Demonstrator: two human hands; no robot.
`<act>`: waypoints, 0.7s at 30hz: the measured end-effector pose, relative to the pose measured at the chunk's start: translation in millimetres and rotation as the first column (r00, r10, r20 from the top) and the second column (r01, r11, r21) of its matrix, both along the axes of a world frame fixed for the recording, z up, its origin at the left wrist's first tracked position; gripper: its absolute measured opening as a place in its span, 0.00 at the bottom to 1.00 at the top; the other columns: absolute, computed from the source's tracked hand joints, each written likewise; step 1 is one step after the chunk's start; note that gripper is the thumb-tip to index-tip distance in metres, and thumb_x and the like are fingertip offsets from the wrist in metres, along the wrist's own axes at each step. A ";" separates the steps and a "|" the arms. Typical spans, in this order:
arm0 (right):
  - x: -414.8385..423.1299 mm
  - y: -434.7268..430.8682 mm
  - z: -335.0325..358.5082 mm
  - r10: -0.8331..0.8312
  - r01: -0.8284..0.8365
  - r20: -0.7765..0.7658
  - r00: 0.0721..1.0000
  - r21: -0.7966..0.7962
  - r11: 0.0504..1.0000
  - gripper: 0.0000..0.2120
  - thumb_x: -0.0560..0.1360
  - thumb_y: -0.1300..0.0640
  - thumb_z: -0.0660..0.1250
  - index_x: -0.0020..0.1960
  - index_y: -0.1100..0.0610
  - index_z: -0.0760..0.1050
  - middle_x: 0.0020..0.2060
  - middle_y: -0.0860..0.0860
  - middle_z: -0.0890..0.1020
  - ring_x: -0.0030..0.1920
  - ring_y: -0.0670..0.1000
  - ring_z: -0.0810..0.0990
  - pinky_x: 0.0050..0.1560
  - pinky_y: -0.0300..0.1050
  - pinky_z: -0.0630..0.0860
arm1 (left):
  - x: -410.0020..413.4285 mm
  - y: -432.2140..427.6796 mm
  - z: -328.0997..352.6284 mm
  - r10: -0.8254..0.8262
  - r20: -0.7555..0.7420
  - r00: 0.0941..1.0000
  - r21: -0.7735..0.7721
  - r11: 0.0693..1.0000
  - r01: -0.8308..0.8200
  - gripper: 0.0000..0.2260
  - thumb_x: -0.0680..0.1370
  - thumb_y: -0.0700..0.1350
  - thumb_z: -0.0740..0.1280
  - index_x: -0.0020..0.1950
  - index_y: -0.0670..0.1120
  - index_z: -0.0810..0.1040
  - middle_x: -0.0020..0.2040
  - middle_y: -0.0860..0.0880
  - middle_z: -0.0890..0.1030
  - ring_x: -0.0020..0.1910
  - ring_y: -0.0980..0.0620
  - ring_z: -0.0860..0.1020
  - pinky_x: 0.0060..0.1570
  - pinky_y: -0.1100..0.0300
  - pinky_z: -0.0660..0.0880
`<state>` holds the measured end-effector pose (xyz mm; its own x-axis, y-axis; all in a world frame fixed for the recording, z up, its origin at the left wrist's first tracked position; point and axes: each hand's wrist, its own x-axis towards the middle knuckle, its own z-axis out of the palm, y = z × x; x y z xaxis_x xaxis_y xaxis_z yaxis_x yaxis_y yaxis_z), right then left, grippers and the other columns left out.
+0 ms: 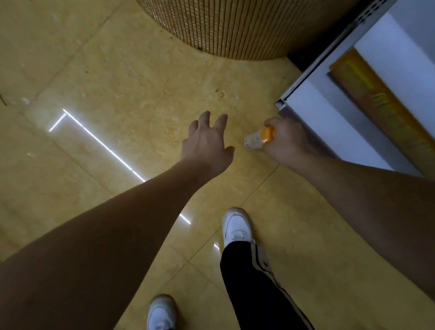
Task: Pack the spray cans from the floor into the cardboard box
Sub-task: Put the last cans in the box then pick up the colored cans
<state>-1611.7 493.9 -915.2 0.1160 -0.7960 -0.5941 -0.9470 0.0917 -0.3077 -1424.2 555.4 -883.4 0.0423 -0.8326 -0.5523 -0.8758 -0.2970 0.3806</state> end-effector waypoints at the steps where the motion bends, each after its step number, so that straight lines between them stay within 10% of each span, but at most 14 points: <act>1: -0.1 3.3 13.4 -0.003 0.003 0.021 1.000 -0.003 1.000 0.27 0.72 0.48 0.75 0.70 0.53 0.76 0.61 0.57 0.79 0.62 0.59 0.78 0.60 0.51 0.78 | 0.3 0.5 10.1 -0.003 0.002 1.000 0.004 1.000 0.003 0.35 0.78 0.49 0.69 0.81 0.49 0.57 0.81 0.38 0.55 0.76 0.34 0.59 0.68 0.37 0.70; 13: 12.8 64.1 302.5 0.034 -0.027 0.049 0.998 -0.137 0.990 0.27 0.63 0.53 0.79 0.62 0.49 0.81 0.56 0.51 0.81 0.57 0.54 0.79 0.51 0.45 0.76 | 27.2 33.2 269.0 -0.158 0.091 0.983 -0.191 0.966 0.173 0.33 0.77 0.44 0.67 0.80 0.49 0.58 0.77 0.41 0.59 0.72 0.36 0.64 0.62 0.43 0.74; 21: -22.7 153.9 607.1 -0.110 0.134 0.128 0.986 -0.197 0.971 0.18 0.64 0.62 0.79 0.52 0.53 0.82 0.43 0.56 0.83 0.36 0.54 0.84 0.36 0.50 0.84 | -6.4 82.7 567.8 -0.402 0.105 0.909 -0.517 0.759 0.396 0.30 0.76 0.51 0.68 0.76 0.44 0.67 0.69 0.36 0.70 0.66 0.34 0.74 0.64 0.45 0.73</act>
